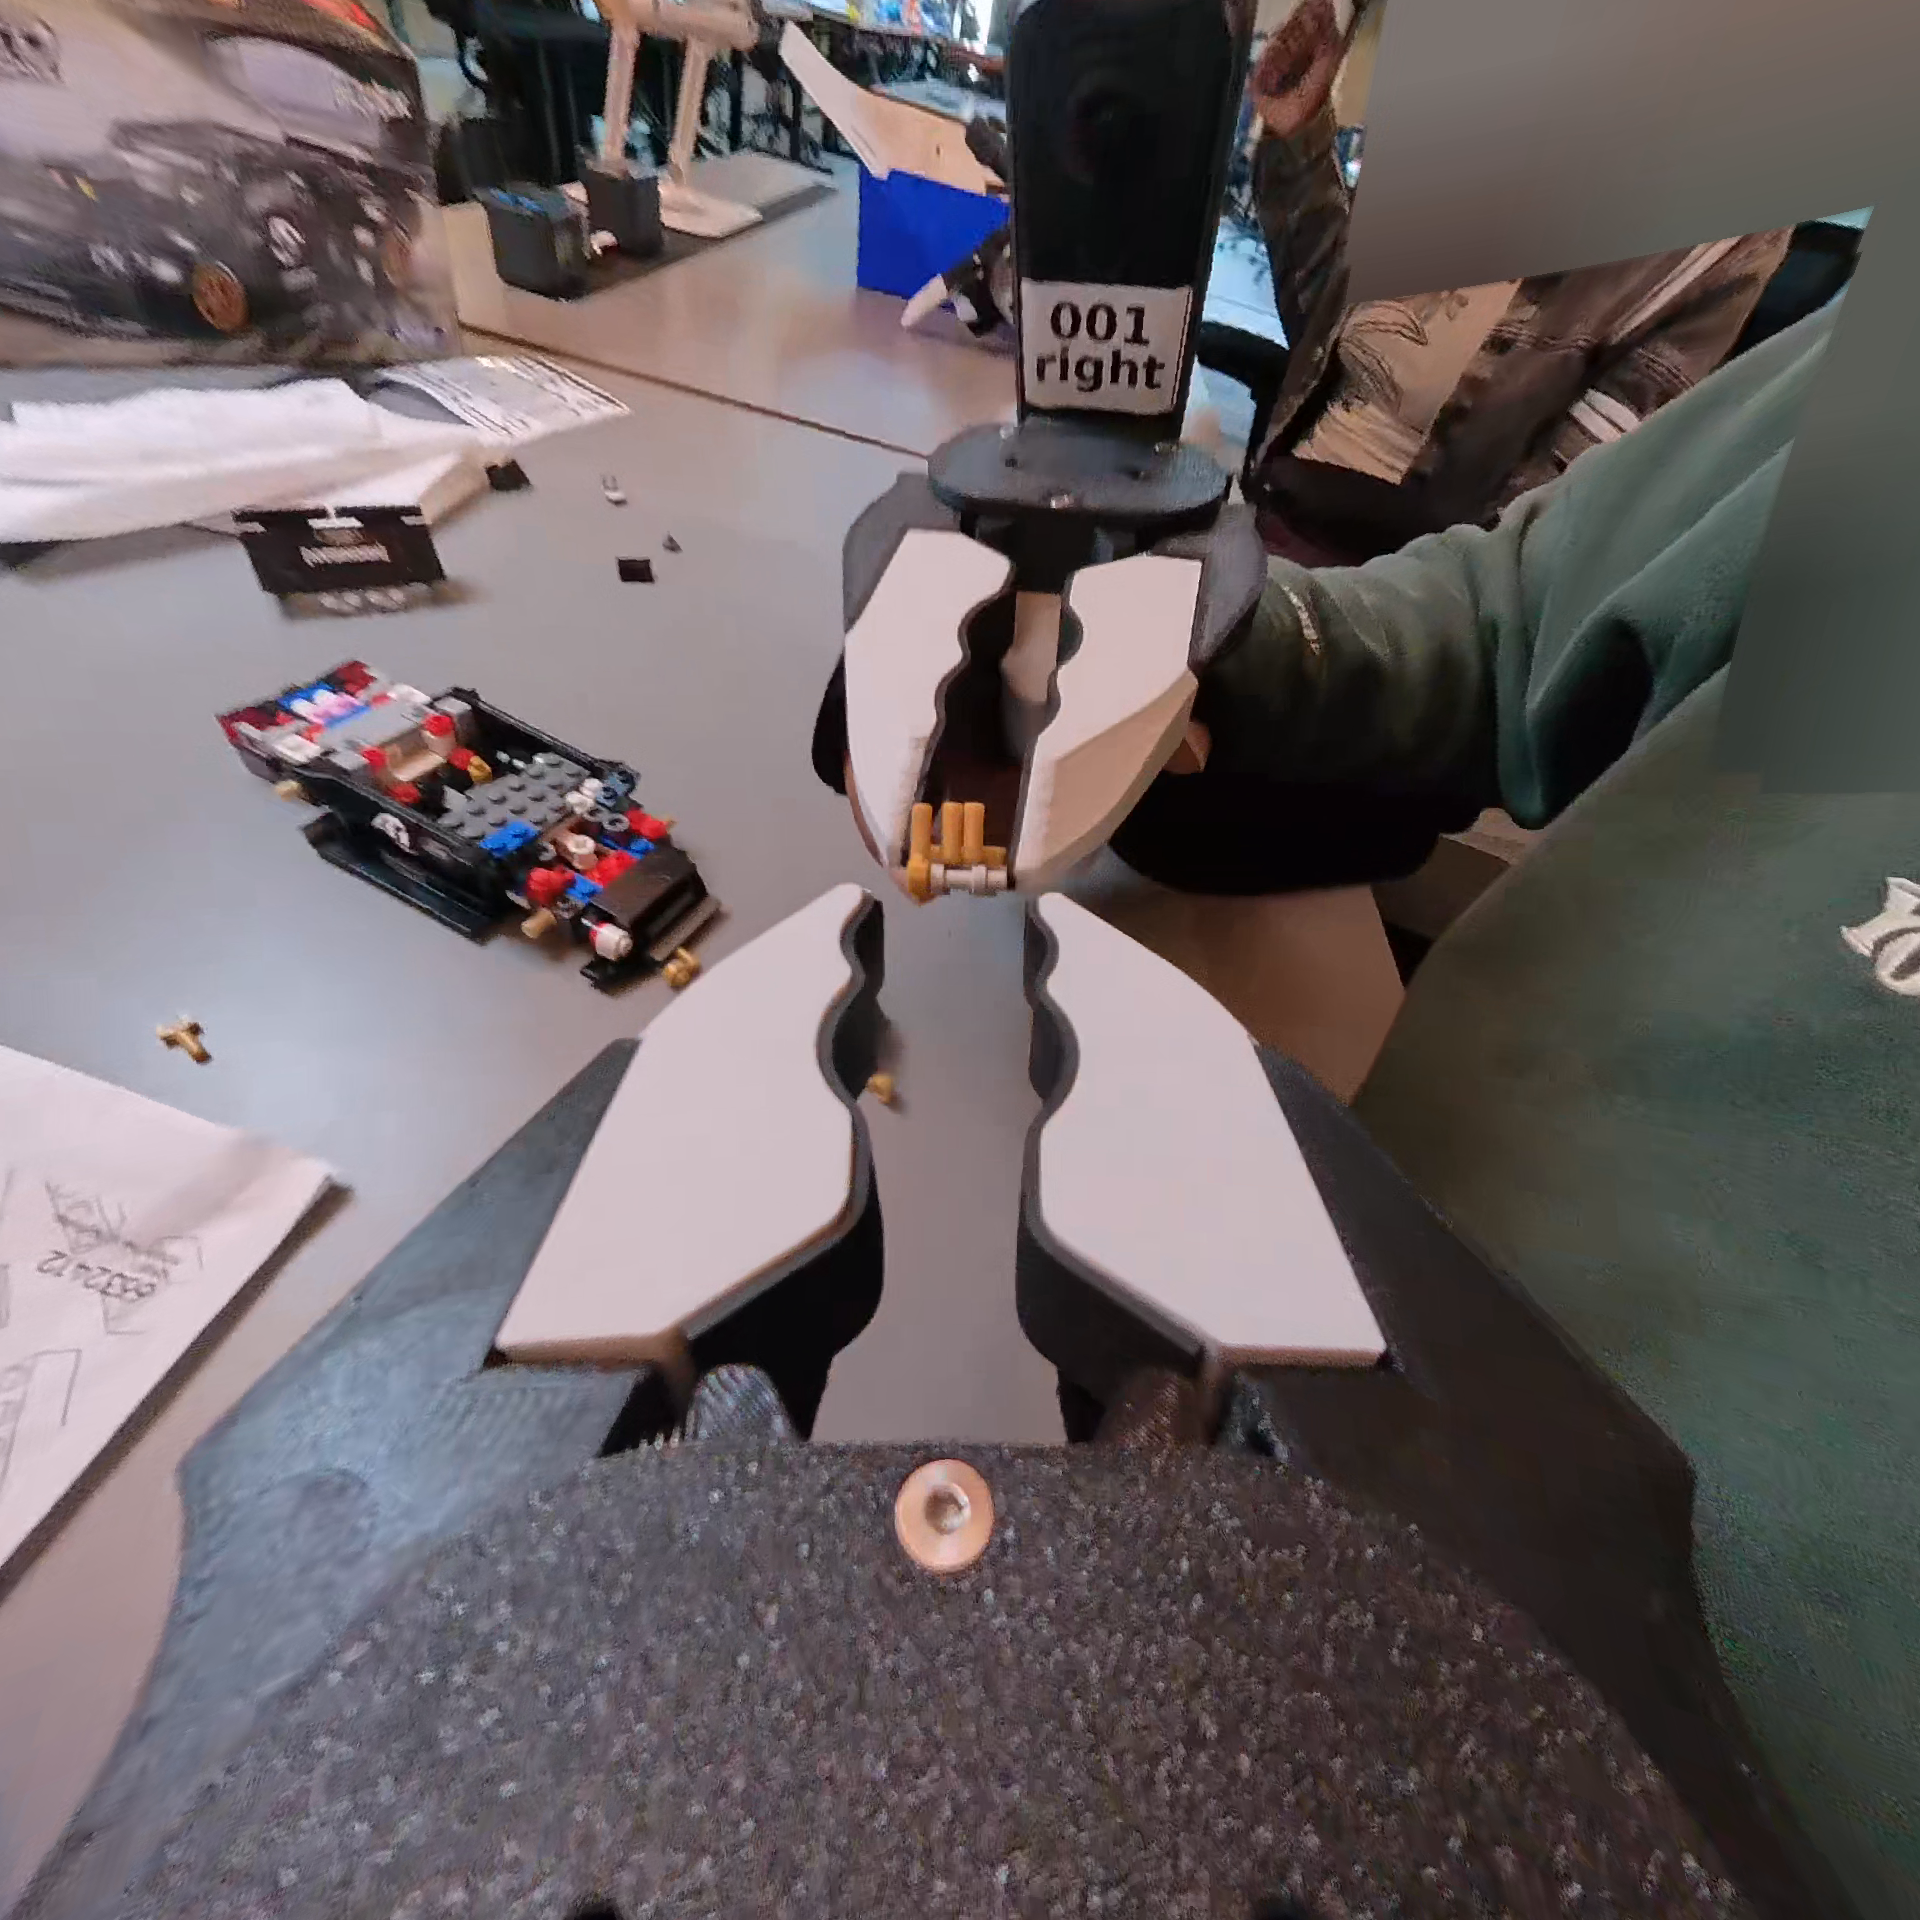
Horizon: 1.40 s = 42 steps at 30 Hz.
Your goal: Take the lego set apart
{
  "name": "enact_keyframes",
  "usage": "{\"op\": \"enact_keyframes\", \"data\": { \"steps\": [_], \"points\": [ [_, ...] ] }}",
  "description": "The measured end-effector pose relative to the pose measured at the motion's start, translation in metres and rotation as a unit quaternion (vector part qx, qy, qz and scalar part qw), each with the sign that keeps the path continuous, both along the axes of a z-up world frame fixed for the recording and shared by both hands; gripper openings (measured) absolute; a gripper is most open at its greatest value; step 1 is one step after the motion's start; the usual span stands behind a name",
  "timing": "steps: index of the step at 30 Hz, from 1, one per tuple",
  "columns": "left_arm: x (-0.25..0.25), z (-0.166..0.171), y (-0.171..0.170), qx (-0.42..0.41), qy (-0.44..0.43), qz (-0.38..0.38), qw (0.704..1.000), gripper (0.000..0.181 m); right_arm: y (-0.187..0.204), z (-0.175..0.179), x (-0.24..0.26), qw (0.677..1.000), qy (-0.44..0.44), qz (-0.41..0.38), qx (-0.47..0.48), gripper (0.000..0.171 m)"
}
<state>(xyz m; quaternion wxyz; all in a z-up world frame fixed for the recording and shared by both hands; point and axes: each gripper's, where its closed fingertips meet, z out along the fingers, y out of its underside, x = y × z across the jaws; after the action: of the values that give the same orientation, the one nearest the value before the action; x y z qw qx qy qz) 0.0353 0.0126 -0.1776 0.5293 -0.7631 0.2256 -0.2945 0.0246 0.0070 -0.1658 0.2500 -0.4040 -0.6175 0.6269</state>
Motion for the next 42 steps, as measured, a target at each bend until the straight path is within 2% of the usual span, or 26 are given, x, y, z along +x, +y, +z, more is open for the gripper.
{"op": "enact_keyframes", "data": {
  "steps": [2, 8, 9, 10, 18, 21, 25, 28, 30, 34, 36, 38, 42],
  "points": [
    [0.002, 0.003, -0.001, 0.009, -0.003, 0.000, 1.000, 0.019, 0.000, 0.001, 0.000, 1.000, 0.002, 0.004, -0.014, 0.016],
    [-0.001, 0.006, 0.003, 0.034, 0.002, 0.026, 0.999, 0.019, 0.004, 0.003, -0.002, 0.998, -0.004, 0.005, -0.058, 0.016],
    [-0.003, 0.005, 0.005, 0.040, 0.012, 0.037, 0.998, 0.015, 0.004, 0.003, -0.003, 0.998, -0.004, 0.005, -0.060, 0.016],
    [-0.007, 0.004, 0.007, 0.048, 0.029, 0.053, 0.997, 0.001, 0.004, 0.004, -0.002, 0.998, -0.004, 0.008, -0.064, 0.016],
    [-0.008, 0.002, 0.008, 0.071, 0.065, 0.069, 0.993, 0.000, 0.003, -0.003, -0.004, 0.999, -0.016, -0.001, -0.041, 0.011],
    [-0.008, 0.002, 0.008, 0.060, 0.043, 0.063, 0.995, 0.000, 0.005, -0.003, -0.004, 1.000, -0.006, -0.013, -0.021, 0.003],
    [-0.006, 0.008, 0.005, 0.030, -0.050, 0.036, 0.998, 0.014, 0.010, -0.002, -0.006, 0.999, 0.014, -0.041, 0.022, 0.000],
    [-0.006, 0.010, 0.005, 0.011, -0.101, 0.026, 0.994, 0.014, 0.005, -0.009, -0.007, 0.997, 0.016, -0.046, 0.066, 0.000],
    [-0.005, 0.007, 0.006, 0.004, -0.104, 0.024, 0.994, 0.010, 0.001, -0.014, -0.008, 0.994, 0.017, -0.046, 0.095, 0.000],
    [-0.005, 0.002, 0.006, 0.009, -0.063, 0.029, 0.998, 0.010, 0.001, -0.019, -0.007, 0.991, 0.014, -0.044, 0.124, 0.000],
    [-0.007, -0.002, 0.007, 0.018, -0.026, 0.036, 0.999, 0.010, 0.005, -0.020, -0.004, 0.991, 0.008, -0.037, 0.130, 0.007],
    [-0.011, -0.007, 0.007, 0.033, 0.031, 0.047, 0.998, 0.010, 0.007, -0.018, 0.000, 0.993, -0.002, -0.024, 0.118, 0.015],
    [-0.016, -0.021, 0.010, 0.057, 0.174, 0.072, 0.981, 0.010, 0.009, -0.016, -0.001, 0.995, -0.018, -0.028, 0.098, 0.015]
  ]
}}
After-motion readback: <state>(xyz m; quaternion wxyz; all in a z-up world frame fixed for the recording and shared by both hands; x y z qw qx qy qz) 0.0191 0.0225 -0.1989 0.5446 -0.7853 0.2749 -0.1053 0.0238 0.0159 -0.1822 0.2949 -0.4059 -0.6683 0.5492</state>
